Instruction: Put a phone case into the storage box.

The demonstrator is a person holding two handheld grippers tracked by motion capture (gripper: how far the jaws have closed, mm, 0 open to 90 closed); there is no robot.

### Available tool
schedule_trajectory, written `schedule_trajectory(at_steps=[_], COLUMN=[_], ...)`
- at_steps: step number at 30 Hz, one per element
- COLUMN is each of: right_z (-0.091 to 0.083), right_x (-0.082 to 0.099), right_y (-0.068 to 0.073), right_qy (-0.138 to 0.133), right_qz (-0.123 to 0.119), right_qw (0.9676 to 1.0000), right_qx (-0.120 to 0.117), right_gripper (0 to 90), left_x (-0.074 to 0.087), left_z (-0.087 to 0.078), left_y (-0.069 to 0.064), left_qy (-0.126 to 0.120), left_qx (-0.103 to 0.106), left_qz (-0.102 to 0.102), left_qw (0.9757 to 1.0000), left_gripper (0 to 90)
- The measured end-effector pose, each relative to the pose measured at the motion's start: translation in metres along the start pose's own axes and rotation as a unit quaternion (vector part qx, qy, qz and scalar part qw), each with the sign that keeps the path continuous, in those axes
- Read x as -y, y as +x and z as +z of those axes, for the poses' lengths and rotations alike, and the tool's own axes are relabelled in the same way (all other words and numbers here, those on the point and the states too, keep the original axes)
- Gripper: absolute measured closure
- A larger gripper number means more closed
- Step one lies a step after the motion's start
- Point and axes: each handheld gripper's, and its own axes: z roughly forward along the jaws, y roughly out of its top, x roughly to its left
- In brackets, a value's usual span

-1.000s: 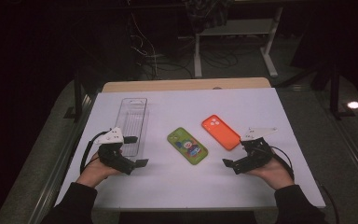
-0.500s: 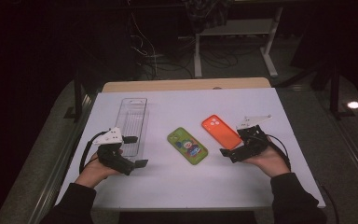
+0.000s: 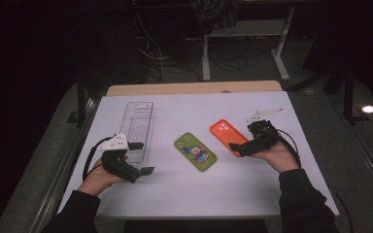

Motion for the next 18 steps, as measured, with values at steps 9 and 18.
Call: schedule_trajectory(at_steps=[9,18], right_z=[0.002,0.009], right_x=[-0.010,-0.025], right_y=[-0.012,-0.020], right_qy=[-0.013,-0.008], right_qz=[0.011,0.011], right_qw=[0.9998,0.9998], right_qx=[0.006,0.012], right_gripper=[0.0,0.0], left_x=[0.000,0.000], left_z=[0.001,0.001], left_y=[0.000,0.000], left_qy=[0.003,0.002], left_qx=[0.000,0.001], left_qz=[-0.003,-0.006], left_qw=[1.0000,1.0000], left_gripper=[0.0,0.0])
